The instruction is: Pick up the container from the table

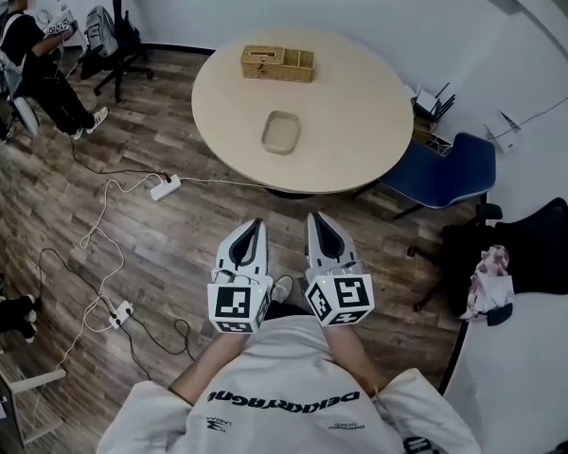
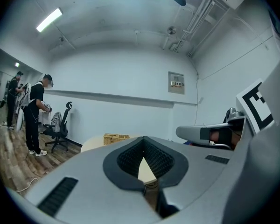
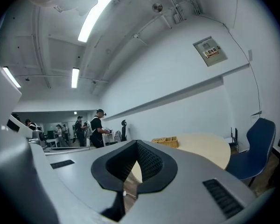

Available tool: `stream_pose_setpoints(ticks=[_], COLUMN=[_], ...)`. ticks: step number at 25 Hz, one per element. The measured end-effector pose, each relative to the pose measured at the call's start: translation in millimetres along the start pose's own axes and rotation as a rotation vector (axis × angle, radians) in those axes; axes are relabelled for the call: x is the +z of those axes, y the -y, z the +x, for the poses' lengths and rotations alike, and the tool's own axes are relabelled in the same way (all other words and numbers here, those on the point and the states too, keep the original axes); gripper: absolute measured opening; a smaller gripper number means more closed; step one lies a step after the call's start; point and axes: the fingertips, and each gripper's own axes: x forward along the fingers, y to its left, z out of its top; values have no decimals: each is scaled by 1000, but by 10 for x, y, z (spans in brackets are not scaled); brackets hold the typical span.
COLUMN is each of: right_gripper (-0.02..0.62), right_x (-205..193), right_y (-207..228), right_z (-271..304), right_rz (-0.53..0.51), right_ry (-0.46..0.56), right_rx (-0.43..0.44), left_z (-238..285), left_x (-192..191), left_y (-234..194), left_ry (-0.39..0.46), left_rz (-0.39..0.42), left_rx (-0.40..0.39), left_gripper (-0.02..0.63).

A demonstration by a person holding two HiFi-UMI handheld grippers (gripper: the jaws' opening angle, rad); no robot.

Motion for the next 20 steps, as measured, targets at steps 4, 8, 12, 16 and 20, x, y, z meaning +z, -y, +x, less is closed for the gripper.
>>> stream_pose_setpoints(ticks=[4,8,12,16,20], right_gripper=[32,32,32,32,32], right_x=[6,-59,-150,-247,-389], right_y=[218,494,669,758,806], right_z=[459,771,944,1103,1324], right_rz=[8,33,58,79,87], right_ry=[-10,-26,-61,-94,-130], right_rx=[11,3,-14,-23,-29], left_z=[481,837,1047,1189,1389], left_x=[-15,-118,-200,-297,-416], left_y=[-161,-248,-292,-351,-486], left_ry=[-15,-41,-81,-123,-151], left_rz=[6,4,-3,-5,-16], left_rx=[-5,6,11,15,17], left_gripper=[15,15,15,15,15])
